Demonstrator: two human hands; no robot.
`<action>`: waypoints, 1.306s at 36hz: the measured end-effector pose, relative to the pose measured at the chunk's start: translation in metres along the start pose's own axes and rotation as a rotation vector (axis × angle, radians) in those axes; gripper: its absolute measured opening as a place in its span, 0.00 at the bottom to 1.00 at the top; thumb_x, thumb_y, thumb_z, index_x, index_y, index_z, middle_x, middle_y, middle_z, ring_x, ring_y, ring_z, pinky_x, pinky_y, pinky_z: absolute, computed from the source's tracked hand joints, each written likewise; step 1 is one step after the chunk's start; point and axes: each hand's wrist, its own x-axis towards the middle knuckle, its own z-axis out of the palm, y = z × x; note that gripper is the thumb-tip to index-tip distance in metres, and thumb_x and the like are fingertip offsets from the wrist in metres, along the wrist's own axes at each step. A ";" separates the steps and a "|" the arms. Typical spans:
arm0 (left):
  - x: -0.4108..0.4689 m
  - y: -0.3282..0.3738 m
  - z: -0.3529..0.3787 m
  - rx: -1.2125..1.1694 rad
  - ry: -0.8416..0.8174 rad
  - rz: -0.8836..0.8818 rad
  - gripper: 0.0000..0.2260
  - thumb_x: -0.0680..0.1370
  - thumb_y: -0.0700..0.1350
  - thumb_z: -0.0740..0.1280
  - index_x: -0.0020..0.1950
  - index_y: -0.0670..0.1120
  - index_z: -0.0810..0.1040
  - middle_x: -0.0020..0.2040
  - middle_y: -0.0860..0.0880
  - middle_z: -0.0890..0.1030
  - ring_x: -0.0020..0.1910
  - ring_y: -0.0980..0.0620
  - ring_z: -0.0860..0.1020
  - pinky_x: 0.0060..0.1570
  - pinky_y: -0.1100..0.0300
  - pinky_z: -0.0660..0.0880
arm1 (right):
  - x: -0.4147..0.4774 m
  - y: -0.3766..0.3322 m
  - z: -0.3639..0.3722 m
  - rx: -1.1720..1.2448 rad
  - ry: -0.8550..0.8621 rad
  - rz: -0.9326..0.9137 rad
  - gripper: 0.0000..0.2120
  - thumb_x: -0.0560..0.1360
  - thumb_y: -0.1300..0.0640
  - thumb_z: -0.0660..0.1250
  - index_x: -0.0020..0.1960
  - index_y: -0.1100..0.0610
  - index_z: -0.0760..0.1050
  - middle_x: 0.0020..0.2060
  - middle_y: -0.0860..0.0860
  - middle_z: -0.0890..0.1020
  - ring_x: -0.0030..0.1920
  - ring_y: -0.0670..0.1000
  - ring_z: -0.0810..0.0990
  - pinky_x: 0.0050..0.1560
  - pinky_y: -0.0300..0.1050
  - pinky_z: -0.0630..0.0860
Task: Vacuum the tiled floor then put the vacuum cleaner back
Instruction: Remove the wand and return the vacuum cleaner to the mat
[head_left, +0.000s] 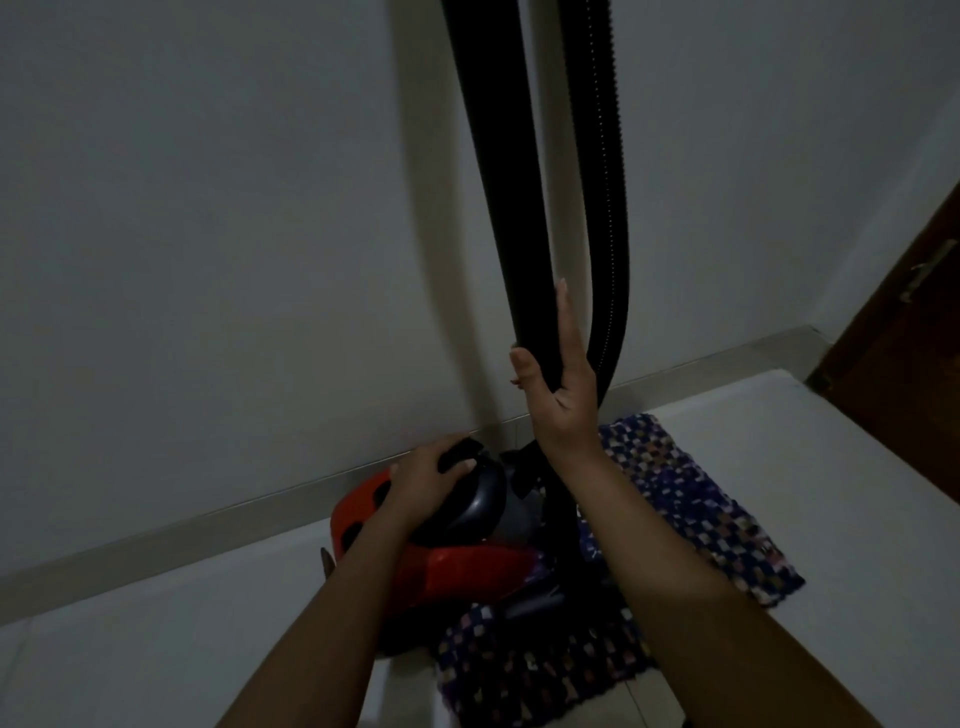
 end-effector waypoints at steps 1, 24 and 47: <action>-0.002 0.002 -0.001 0.022 0.011 0.011 0.22 0.70 0.60 0.61 0.63 0.58 0.75 0.61 0.53 0.80 0.63 0.49 0.76 0.64 0.43 0.69 | -0.001 0.001 0.000 0.002 0.000 -0.004 0.28 0.77 0.41 0.59 0.72 0.29 0.51 0.69 0.24 0.57 0.70 0.63 0.68 0.57 0.72 0.72; 0.017 0.043 -0.007 -0.053 0.063 0.056 0.15 0.74 0.39 0.70 0.61 0.42 0.79 0.58 0.44 0.82 0.58 0.48 0.79 0.61 0.59 0.71 | 0.009 0.009 -0.020 -0.011 0.059 -0.073 0.26 0.79 0.44 0.59 0.72 0.31 0.53 0.71 0.30 0.61 0.56 0.80 0.69 0.56 0.77 0.68; 0.039 0.058 0.036 0.086 -0.003 0.195 0.18 0.78 0.49 0.65 0.67 0.46 0.74 0.66 0.45 0.77 0.65 0.46 0.74 0.65 0.51 0.70 | 0.019 0.029 -0.038 -0.057 0.099 -0.006 0.27 0.77 0.39 0.58 0.73 0.31 0.51 0.70 0.24 0.57 0.69 0.64 0.68 0.56 0.73 0.72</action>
